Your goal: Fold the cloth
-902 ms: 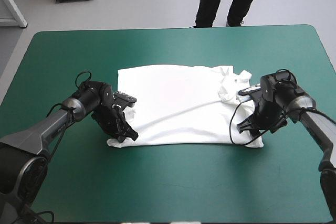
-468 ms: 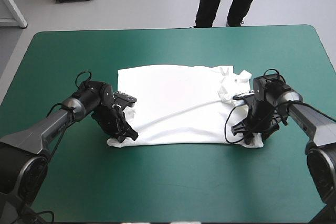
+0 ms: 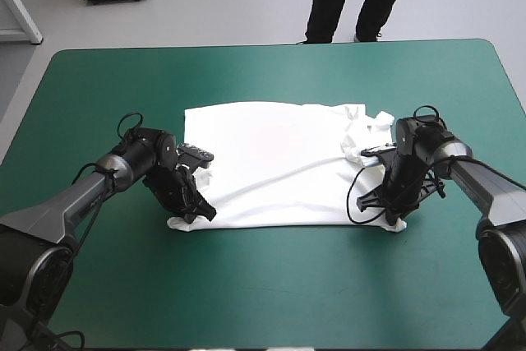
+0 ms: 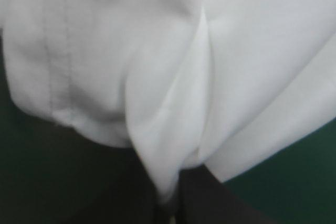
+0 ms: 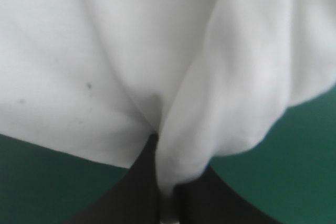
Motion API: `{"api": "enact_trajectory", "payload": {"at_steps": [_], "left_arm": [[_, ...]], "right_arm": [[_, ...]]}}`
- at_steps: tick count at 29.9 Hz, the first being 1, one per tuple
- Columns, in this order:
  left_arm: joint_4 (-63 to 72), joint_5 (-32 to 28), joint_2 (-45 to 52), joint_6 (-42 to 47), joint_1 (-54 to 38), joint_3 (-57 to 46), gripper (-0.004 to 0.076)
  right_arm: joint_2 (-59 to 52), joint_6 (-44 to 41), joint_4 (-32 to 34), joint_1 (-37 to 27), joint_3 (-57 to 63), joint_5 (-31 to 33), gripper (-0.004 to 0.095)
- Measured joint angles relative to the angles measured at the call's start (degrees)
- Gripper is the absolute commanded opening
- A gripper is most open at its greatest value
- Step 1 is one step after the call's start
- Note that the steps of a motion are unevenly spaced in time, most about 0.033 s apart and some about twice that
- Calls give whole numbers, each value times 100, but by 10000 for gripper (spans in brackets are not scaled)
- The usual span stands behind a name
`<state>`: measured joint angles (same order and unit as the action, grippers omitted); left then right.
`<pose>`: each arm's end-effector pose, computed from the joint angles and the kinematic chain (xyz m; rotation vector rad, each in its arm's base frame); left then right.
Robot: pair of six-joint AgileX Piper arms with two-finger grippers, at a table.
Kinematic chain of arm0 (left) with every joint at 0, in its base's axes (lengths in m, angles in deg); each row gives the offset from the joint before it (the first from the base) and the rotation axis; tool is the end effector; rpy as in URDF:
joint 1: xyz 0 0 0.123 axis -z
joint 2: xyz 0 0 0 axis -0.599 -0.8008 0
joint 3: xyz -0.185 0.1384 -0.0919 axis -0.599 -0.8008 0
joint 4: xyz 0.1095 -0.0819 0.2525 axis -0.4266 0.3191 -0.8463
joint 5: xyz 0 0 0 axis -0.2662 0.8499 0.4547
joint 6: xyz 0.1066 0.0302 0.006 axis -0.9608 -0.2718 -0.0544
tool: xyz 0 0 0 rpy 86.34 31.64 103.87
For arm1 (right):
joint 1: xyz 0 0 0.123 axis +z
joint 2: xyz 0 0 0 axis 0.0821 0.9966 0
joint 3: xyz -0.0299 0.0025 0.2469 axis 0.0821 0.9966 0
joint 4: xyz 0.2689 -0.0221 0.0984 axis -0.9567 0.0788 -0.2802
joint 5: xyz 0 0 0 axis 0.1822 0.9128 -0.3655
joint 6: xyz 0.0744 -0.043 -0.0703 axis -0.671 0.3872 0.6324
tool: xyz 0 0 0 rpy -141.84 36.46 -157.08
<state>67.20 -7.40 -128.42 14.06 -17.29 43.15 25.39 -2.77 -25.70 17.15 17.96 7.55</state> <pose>0.3138 -0.1265 0.1357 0.8723 2.9846 -0.2071 0.3238 0.0776 0.1348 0.5312 -3.0063 -0.0766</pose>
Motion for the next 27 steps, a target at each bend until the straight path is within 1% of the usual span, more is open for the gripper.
{"api": "enact_trajectory", "payload": {"at_steps": [4, 8, 15, 20, 24, 27], "left_arm": [[-26, -43, 135, -2, 0, -58, -22], [-101, 53, 546, 7, 11, -23, -22], [-287, 446, 1470, 162, 28, 316, -22], [-321, 749, 1740, 215, 28, 464, -22], [-365, 736, 1759, 255, 28, 478, -22], [-428, 510, 1759, 260, 28, 478, -22]], "right_arm": [[-34, 12, 0, 0, -6, 12, -17], [-259, 12, -81, 0, 89, 26, -17], [-1161, -178, 43, 0, 104, 101, -17], [-1659, -286, 62, 0, -12, 200, -17], [-1754, -357, 123, 0, -365, 228, -17], [-1754, -423, 217, 0, -695, 228, -17]]}}
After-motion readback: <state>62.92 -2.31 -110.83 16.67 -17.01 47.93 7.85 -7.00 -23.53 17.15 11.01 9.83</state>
